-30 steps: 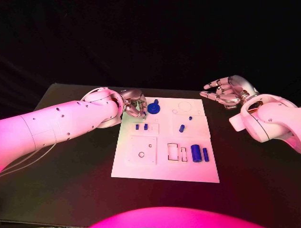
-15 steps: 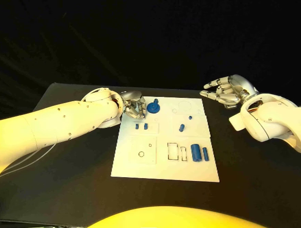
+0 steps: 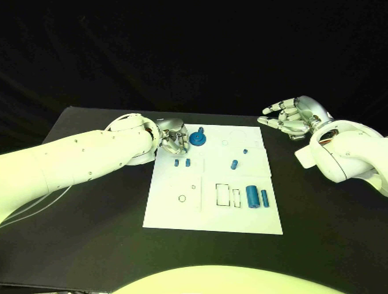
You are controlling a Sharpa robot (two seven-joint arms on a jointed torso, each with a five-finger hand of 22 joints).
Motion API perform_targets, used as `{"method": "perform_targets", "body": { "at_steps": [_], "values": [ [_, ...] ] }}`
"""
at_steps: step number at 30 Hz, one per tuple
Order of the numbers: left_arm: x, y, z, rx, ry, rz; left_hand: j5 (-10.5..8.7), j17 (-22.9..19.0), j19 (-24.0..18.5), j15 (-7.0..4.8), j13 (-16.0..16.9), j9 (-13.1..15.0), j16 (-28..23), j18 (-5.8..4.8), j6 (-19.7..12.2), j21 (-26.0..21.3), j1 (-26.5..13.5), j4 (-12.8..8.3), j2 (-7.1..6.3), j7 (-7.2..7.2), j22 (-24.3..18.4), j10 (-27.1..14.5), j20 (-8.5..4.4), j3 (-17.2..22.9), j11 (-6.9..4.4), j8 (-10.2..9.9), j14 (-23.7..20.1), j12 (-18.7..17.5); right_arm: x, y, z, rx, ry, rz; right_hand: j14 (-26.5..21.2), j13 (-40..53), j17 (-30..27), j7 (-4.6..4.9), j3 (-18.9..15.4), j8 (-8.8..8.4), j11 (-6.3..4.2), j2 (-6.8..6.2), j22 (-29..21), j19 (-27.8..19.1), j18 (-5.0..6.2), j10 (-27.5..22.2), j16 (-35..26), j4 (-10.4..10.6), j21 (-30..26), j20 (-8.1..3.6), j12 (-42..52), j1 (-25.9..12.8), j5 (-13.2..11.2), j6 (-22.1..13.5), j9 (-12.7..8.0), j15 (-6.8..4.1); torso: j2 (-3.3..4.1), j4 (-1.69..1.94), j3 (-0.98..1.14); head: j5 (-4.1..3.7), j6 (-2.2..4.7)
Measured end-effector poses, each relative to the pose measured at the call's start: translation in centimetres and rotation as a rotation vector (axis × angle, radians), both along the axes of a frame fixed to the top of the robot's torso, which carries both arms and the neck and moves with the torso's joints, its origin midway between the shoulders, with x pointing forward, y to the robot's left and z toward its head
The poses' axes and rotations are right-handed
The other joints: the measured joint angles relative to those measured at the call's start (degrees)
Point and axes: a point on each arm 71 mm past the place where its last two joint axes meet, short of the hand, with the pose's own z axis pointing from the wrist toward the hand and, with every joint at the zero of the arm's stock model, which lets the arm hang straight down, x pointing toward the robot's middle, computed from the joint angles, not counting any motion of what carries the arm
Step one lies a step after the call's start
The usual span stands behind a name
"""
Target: Assemble the parts on the task board
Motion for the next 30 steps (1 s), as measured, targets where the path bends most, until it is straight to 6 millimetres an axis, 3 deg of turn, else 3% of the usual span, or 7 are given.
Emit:
{"method": "perform_targets", "body": {
  "at_steps": [14,19,23,30],
  "values": [
    [0.11,-0.24,-0.15,0.008,0.000,-0.003,-0.01,0.1,0.0,0.00,0.1,0.2,0.0,0.00,0.2,0.0,0.0,0.0,-0.05,-0.22,-0.1,0.2,0.00,0.0,-0.18,-0.2,0.0,-0.4,0.00,-0.01,-0.01,0.000,0.000,0.000,0.0,0.0,0.0,0.00,0.0,0.00,0.00,0.00,0.0,0.0,-0.01,0.0,0.0,0.0,0.0,0.00,0.0,0.0,0.0,0.0,0.0,0.00,0.03,-0.02,0.01,-0.08,0.04],
    [0.16,-0.32,-0.26,0.010,0.001,-0.004,-0.01,-0.3,-0.3,0.00,0.1,0.2,0.0,0.00,-0.1,-0.2,-0.6,0.0,-0.25,0.12,-0.4,0.2,0.03,0.0,-0.16,-1.2,0.0,-1.3,-0.01,-0.02,-0.01,0.000,0.000,0.000,0.0,0.0,0.0,0.00,0.0,0.00,0.00,0.00,0.0,0.0,0.00,0.0,0.0,0.0,0.0,0.00,0.0,0.0,0.0,0.0,0.0,0.00,0.03,-0.02,0.02,-0.12,0.05],
    [0.15,-0.31,-0.37,0.010,0.003,-0.005,-0.01,-1.3,-1.0,0.42,0.0,-0.2,0.0,0.00,-1.2,-0.7,-0.8,-0.7,-0.22,0.53,-0.9,-0.5,0.20,0.7,0.48,-2.5,-0.4,-2.6,-0.01,-0.03,-0.01,0.000,0.000,0.000,0.0,0.0,0.0,0.00,0.0,0.00,0.00,0.00,0.0,0.0,0.00,0.0,0.0,0.0,0.0,0.00,0.0,0.0,0.0,0.0,0.0,0.00,0.03,-0.03,0.02,-0.18,0.05],
    [0.08,-0.21,-0.47,0.007,0.005,-0.005,0.00,-2.1,-1.5,0.63,-0.2,-0.3,-0.2,0.00,-1.3,-0.9,-0.8,-0.9,-0.22,0.60,-1.3,-0.7,0.20,0.9,0.76,-3.0,-0.6,-3.1,-0.01,-0.08,-0.01,0.000,0.000,-0.001,0.0,0.0,0.0,-0.19,0.2,0.00,0.00,0.00,0.0,0.0,0.00,0.0,0.0,-0.2,0.0,0.00,0.0,0.0,0.0,-0.2,-0.1,0.00,0.03,-0.04,0.03,-0.28,0.05]
  ]
}}
